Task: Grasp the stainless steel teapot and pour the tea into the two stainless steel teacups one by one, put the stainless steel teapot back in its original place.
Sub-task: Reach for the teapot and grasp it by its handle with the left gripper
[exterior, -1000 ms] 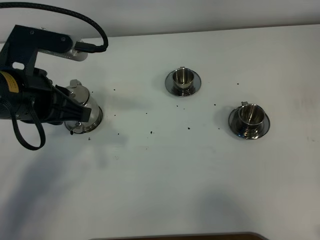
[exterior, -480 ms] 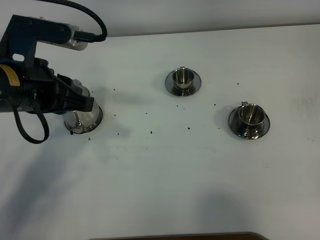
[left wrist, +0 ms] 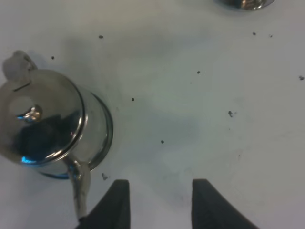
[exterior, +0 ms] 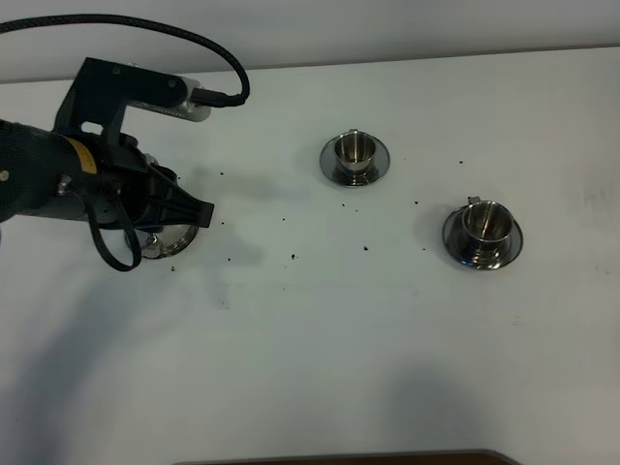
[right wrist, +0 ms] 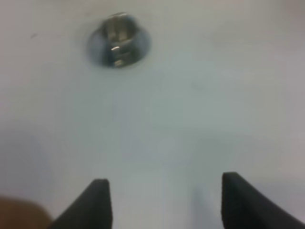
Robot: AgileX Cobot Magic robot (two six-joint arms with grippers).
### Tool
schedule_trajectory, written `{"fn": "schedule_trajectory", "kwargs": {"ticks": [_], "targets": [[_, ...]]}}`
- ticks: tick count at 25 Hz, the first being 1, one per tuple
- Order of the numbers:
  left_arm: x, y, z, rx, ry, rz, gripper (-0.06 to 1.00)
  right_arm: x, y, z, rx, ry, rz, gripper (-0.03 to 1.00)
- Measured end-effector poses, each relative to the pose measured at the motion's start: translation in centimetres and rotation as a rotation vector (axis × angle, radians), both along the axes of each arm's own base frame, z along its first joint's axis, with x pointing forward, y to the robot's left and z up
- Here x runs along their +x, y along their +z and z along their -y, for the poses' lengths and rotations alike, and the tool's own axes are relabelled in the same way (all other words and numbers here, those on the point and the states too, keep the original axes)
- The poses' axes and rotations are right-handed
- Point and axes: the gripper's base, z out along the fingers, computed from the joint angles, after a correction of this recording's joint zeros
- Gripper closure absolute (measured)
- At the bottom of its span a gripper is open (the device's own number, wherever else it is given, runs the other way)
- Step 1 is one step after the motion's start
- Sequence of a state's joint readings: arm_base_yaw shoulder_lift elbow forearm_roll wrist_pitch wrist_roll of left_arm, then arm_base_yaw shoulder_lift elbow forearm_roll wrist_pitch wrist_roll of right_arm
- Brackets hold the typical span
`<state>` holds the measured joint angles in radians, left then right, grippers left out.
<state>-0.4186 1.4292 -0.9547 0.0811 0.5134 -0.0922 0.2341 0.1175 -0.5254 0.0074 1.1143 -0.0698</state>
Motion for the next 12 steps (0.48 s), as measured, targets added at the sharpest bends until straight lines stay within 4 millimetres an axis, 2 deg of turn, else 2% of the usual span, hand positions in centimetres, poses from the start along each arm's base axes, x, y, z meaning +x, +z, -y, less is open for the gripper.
{"fn": "schedule_trajectory", "kwargs": {"ticks": [5,12], "targets": [[1.2,-1.3,0.5,0.002,0.009,-0.022,0.57,-1.4,0.0,0.2,0.017,-0.141,0.091,0.47],[4.4,-0.8,1.7,0.025,-0.003,0.033,0.57,-1.9,0.0,0.2,0.019,-0.209,0.122,0.47]]}}
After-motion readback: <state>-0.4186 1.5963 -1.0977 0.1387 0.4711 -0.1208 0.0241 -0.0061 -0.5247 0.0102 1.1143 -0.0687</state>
